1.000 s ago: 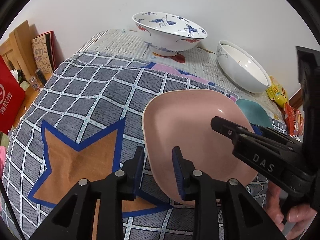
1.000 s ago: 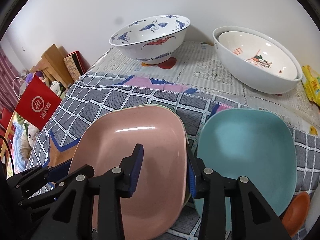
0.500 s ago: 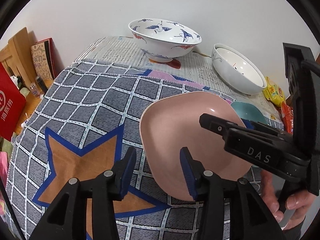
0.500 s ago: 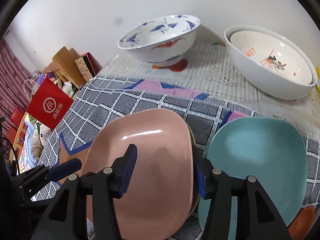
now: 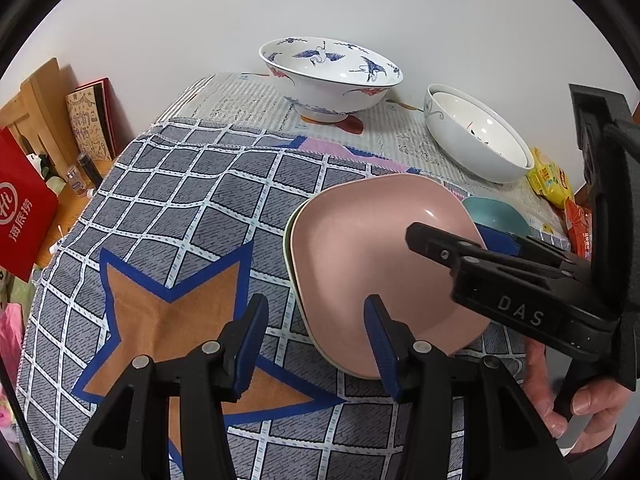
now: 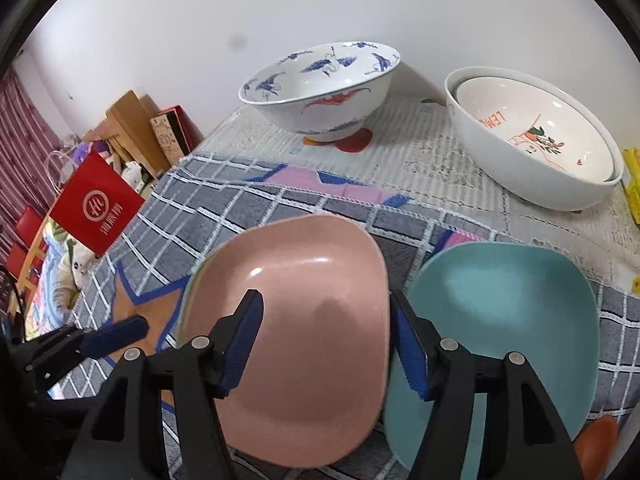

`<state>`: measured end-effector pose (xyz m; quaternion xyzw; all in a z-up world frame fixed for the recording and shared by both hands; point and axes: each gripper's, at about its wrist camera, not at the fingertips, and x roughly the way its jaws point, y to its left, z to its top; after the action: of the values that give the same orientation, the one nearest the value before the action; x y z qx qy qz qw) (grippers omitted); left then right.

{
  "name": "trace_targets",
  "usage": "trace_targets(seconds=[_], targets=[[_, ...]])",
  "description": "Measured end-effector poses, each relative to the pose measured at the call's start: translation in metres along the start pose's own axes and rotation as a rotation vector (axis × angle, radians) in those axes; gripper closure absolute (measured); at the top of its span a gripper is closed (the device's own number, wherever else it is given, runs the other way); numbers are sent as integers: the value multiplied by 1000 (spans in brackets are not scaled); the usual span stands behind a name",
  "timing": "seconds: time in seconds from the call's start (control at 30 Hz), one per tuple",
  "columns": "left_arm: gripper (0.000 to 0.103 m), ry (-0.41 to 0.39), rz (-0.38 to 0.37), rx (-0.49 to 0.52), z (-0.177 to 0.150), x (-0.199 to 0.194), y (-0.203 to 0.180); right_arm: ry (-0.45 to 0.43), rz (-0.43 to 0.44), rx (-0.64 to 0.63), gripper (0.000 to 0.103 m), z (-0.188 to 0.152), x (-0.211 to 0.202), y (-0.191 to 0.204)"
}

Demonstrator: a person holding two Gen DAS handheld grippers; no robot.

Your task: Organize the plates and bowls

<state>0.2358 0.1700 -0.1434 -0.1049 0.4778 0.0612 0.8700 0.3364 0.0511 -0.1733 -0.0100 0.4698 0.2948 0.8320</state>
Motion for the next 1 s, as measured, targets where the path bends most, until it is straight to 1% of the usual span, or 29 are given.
trace_targets(seconds=[0.07, 0.13, 0.33, 0.37, 0.43, 0.47, 0.6, 0.73, 0.87, 1.0], targets=[[56, -1, 0, 2, -1, -2, 0, -7, -12, 8, 40, -2, -5, -3], [56, -3, 2, 2, 0, -4, 0, -27, -43, 14, 40, -4, -12, -5], [56, -18, 1, 13, -1, -11, -7, -49, -78, 9, 41, -17, -30, -11], [56, -21, 0, 17, -1, -12, -9, -48, -91, 5, 43, -19, -34, -12], [55, -26, -3, 28, 0, -14, -16, -58, -113, -2, 54, -21, -44, -16], [56, -30, -6, 34, 0, -16, -19, -70, -131, 3, 55, -23, -52, -20], [56, -51, -23, 64, 2, -23, -41, -116, -188, 43, 56, -27, -85, -44], [56, -73, -33, 108, 7, -29, -69, -152, -286, 83, 56, -31, -114, -70], [56, -85, -44, 151, 14, -30, -95, -160, -322, 140, 56, -37, -132, -96], [56, -96, -32, 186, 21, -27, -115, -165, -315, 174, 56, -43, -140, -116]])
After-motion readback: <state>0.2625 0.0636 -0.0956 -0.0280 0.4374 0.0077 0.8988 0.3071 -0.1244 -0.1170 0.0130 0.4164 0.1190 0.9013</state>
